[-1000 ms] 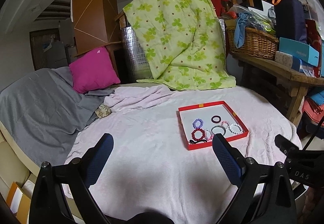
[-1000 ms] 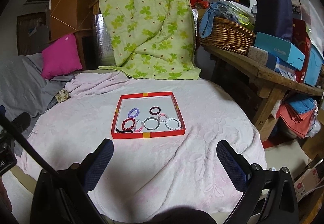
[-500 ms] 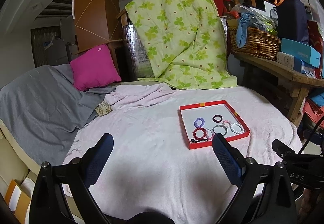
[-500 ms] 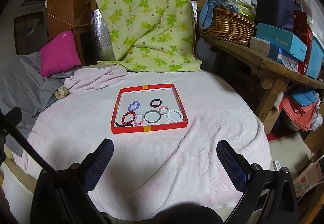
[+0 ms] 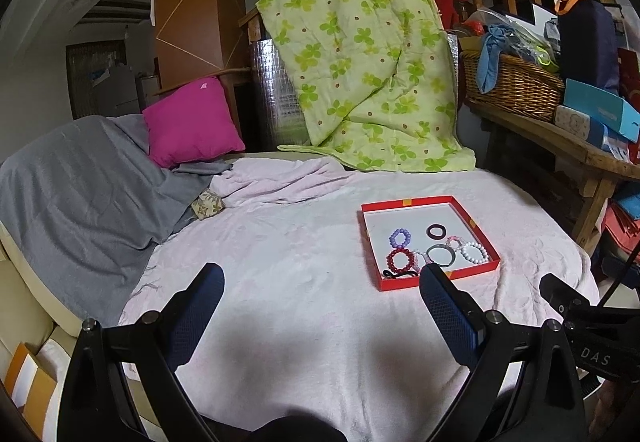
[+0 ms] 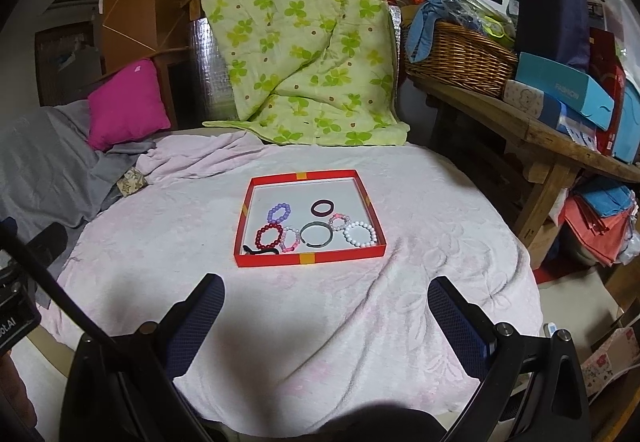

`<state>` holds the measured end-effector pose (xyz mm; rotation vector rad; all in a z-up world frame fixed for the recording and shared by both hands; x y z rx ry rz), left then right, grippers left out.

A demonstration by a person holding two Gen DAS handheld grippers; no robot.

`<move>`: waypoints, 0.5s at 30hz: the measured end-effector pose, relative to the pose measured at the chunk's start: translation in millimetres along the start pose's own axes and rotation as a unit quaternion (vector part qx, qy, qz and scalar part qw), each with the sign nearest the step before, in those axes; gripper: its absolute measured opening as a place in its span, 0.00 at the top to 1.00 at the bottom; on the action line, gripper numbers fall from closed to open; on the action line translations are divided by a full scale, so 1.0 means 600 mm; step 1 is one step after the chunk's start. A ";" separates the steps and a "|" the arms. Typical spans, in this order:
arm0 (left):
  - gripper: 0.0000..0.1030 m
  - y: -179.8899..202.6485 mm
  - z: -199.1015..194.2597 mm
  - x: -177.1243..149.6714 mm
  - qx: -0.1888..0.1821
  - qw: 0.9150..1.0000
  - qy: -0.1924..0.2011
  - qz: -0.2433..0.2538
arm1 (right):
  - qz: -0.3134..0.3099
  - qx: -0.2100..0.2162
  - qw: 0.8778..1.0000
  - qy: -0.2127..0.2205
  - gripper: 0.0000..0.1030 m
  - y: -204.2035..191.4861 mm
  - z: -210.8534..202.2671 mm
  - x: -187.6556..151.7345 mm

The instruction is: Organize jewelry

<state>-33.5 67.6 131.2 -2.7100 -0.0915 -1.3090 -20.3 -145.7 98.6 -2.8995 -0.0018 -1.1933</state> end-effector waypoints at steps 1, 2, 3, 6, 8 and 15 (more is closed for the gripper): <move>0.05 -0.001 -0.001 0.000 0.000 1.000 0.000 -0.001 | 0.000 0.001 1.000 0.000 0.00 0.000 -0.001 -0.001; 0.05 0.000 -0.002 -0.001 0.001 1.000 0.001 -0.001 | -0.001 0.001 1.000 0.000 0.00 -0.001 -0.001 -0.001; 0.05 0.001 -0.002 -0.001 0.001 1.000 0.001 0.000 | 0.000 0.001 1.000 0.000 0.00 -0.001 -0.002 -0.001; 0.05 0.001 -0.003 -0.001 0.000 1.000 0.001 0.003 | -0.001 0.004 1.000 0.001 0.00 -0.003 -0.003 -0.001; 0.05 0.003 -0.003 -0.001 0.000 1.000 0.001 0.004 | -0.003 0.004 1.000 0.002 0.00 -0.005 -0.006 0.000; 0.05 0.002 -0.001 -0.004 0.001 1.000 -0.002 0.002 | 0.001 0.010 1.000 0.002 0.00 -0.006 -0.006 0.000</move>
Point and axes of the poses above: each gripper's, at about its wrist camera, not at the fingertips, and z roughly the way its jaws point, y to its right, x to its top, the point moved 7 cm from there along z, roughly the way its jaws point, and after that the axes turned 9 degrees about -y, right-handed, at the moved point
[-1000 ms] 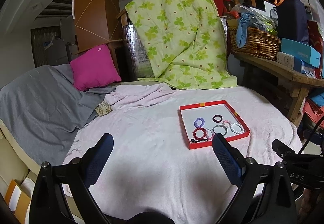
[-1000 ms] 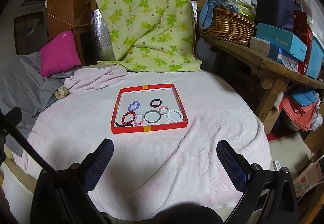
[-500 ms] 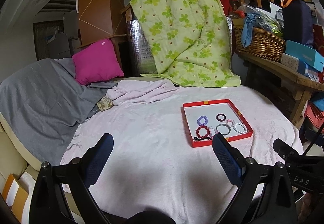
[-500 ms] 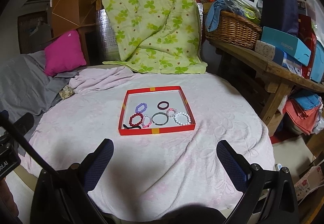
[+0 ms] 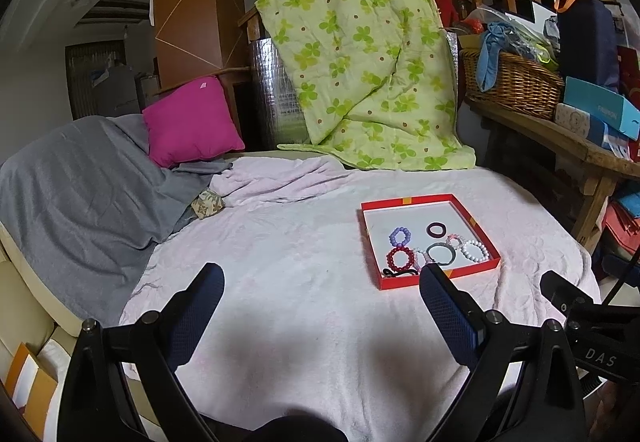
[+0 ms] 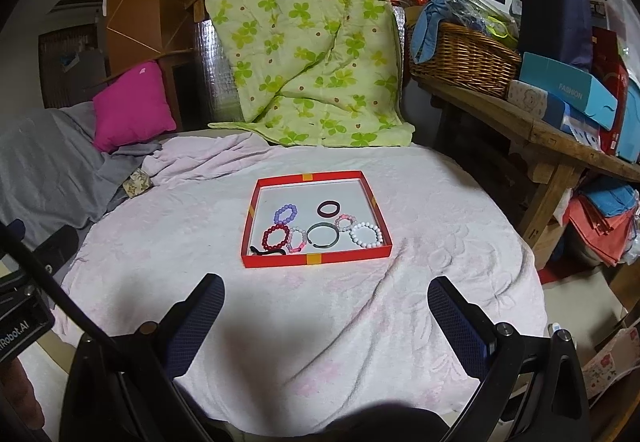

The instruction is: Organize jewelry

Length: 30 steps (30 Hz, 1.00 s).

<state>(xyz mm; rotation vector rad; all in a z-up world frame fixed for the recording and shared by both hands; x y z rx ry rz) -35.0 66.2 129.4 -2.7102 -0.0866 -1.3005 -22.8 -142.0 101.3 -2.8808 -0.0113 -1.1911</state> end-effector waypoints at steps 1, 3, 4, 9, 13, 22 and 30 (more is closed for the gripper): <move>0.05 -0.002 0.003 0.001 0.001 1.000 -0.001 -0.001 | 0.000 0.001 1.000 0.000 0.00 -0.001 0.001 0.001; 0.05 -0.004 0.006 0.002 0.002 1.000 -0.002 -0.001 | 0.000 0.002 1.000 0.000 0.00 -0.003 0.003 0.002; 0.05 -0.006 0.010 0.001 0.004 1.000 -0.003 -0.002 | -0.001 0.002 1.000 -0.001 0.00 -0.003 0.004 0.003; 0.05 -0.013 0.026 0.003 0.006 1.000 -0.009 -0.008 | -0.007 0.004 1.000 -0.006 0.00 -0.012 0.016 0.007; 0.05 -0.015 0.039 0.003 0.009 1.000 -0.013 -0.010 | -0.010 0.007 1.000 -0.009 0.00 -0.019 0.027 0.013; 0.05 -0.019 0.102 0.002 0.019 0.999 -0.038 -0.014 | -0.025 0.010 0.999 -0.027 0.00 -0.038 0.083 0.025; 0.05 -0.010 0.168 0.009 0.029 0.998 -0.060 -0.012 | -0.023 0.008 0.999 -0.036 0.00 -0.033 0.135 0.048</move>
Point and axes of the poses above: each gripper's, at about its wrist camera, not at the fingertips, and z roughly the way its jaws point, y to its right, x to its top, the point moved 7 cm from there along z, roughly the way its jaws point, and after that the axes turned 9 degrees about -y, right-handed, at the moved point
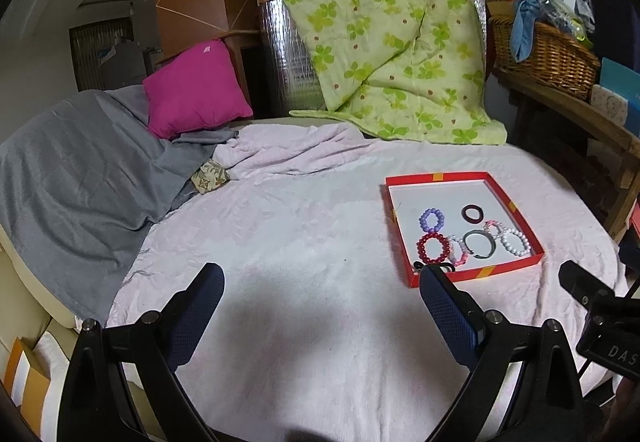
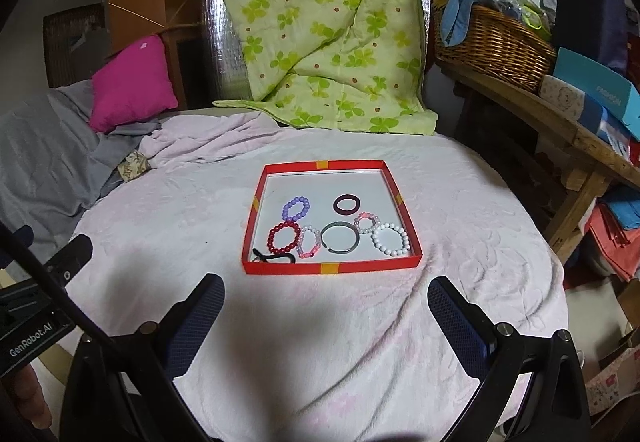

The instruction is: Organize jewelry

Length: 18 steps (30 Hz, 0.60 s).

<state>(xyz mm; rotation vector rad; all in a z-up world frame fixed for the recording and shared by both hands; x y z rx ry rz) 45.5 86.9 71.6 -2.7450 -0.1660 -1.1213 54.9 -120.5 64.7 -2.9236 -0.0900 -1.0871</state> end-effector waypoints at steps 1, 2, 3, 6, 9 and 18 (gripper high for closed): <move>0.05 0.002 0.007 0.003 0.000 1.000 -0.003 0.001 | 0.001 -0.001 1.000 -0.001 0.00 0.001 0.006 0.003; 0.05 0.006 0.017 0.007 0.001 1.000 -0.006 0.002 | 0.002 -0.001 1.000 -0.004 0.00 0.004 0.014 0.007; 0.05 0.010 0.024 0.010 0.002 1.000 -0.008 0.004 | 0.004 -0.001 1.000 -0.007 0.00 0.007 0.025 0.012; 0.05 0.020 0.050 0.023 0.004 1.000 -0.015 0.007 | 0.004 -0.001 1.000 -0.014 0.00 0.013 0.052 0.025; 0.05 0.029 0.075 0.038 0.006 1.000 -0.020 0.007 | 0.001 -0.003 1.000 -0.020 0.00 0.017 0.078 0.039; 0.05 0.059 0.143 0.074 0.007 0.999 -0.031 0.017 | 0.006 -0.007 0.999 -0.033 0.00 0.040 0.154 0.076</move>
Point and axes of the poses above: each gripper's, at about its wrist camera, not at the fingertips, and z roughly the way its jaws point, y to its right, x to its top, the point moved 7 cm from there along z, roughly the way its jaws point, and after that the axes turned 9 degrees about -y, right-handed, at the moved point
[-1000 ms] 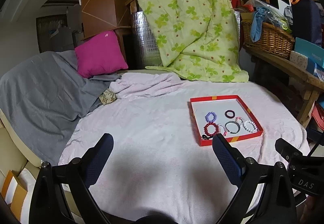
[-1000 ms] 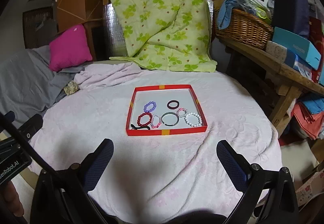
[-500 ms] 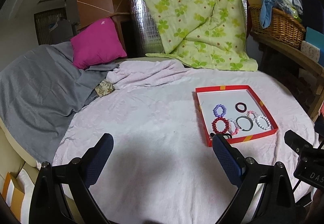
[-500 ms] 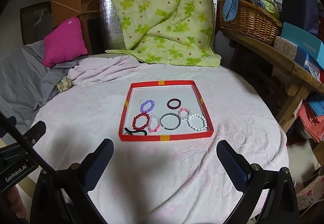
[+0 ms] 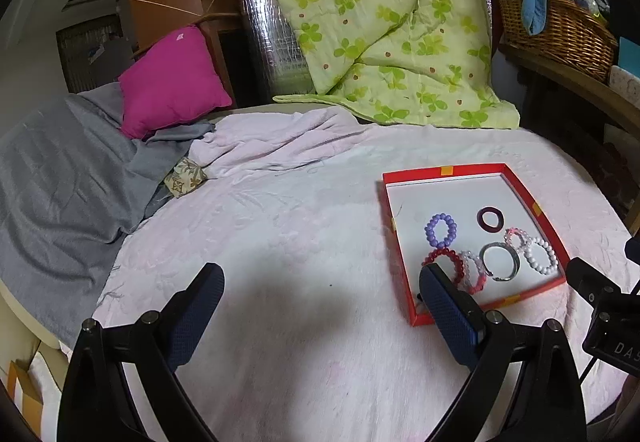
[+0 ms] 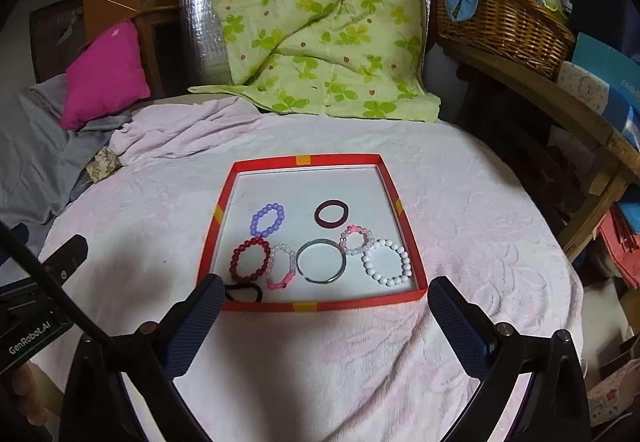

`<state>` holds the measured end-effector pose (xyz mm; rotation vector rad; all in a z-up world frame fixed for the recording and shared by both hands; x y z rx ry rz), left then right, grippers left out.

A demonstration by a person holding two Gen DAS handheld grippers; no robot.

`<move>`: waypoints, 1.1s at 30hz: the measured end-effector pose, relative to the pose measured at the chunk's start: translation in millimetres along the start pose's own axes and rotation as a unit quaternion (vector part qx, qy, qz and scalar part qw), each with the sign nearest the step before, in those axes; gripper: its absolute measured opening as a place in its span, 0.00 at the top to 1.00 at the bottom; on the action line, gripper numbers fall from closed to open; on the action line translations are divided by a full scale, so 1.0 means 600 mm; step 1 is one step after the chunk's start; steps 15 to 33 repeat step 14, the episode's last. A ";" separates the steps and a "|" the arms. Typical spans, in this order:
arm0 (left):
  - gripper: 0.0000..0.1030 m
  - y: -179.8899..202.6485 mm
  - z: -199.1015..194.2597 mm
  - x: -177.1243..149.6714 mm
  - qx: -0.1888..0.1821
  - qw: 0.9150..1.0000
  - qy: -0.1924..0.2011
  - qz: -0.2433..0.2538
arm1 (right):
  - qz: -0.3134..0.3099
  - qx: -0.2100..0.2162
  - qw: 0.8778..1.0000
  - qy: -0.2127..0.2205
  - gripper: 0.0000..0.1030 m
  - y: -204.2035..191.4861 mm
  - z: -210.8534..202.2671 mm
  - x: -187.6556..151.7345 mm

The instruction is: Organize jewelry

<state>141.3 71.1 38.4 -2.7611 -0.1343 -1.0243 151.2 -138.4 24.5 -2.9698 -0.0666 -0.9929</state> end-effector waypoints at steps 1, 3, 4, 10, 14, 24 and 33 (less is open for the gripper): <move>0.05 0.000 0.004 0.002 0.001 1.000 -0.001 0.000 | 0.000 0.000 1.000 -0.001 0.00 0.001 0.006 0.003; 0.05 0.004 0.014 0.007 0.003 1.000 -0.002 0.001 | -0.001 -0.001 1.000 -0.002 0.00 0.003 0.016 0.008; 0.05 0.005 0.017 0.009 0.003 1.000 -0.002 0.001 | -0.002 -0.002 1.000 -0.003 0.00 0.003 0.022 0.010; 0.05 0.013 0.034 0.018 0.008 1.000 0.002 0.003 | -0.002 -0.003 1.000 -0.010 0.00 0.011 0.051 0.016; 0.05 0.020 0.042 0.010 -0.003 1.000 0.000 0.004 | 0.010 0.001 1.000 -0.002 0.00 0.031 0.053 0.015; 0.05 0.020 0.042 0.010 -0.003 1.000 0.000 0.004 | 0.010 0.001 1.000 -0.002 0.00 0.031 0.053 0.015; 0.05 0.020 0.042 0.010 -0.003 1.000 0.000 0.004 | 0.010 0.001 1.000 -0.002 0.00 0.031 0.053 0.015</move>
Point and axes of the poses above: each gripper's, at about its wrist camera, not at the fingertips, and z roughly the way its jaws point, y to its right, x to its top, the point moved 7 cm from there along z, roughly the way its jaws point, and after that the axes turned 9 degrees about -y, right-handed, at the moved point
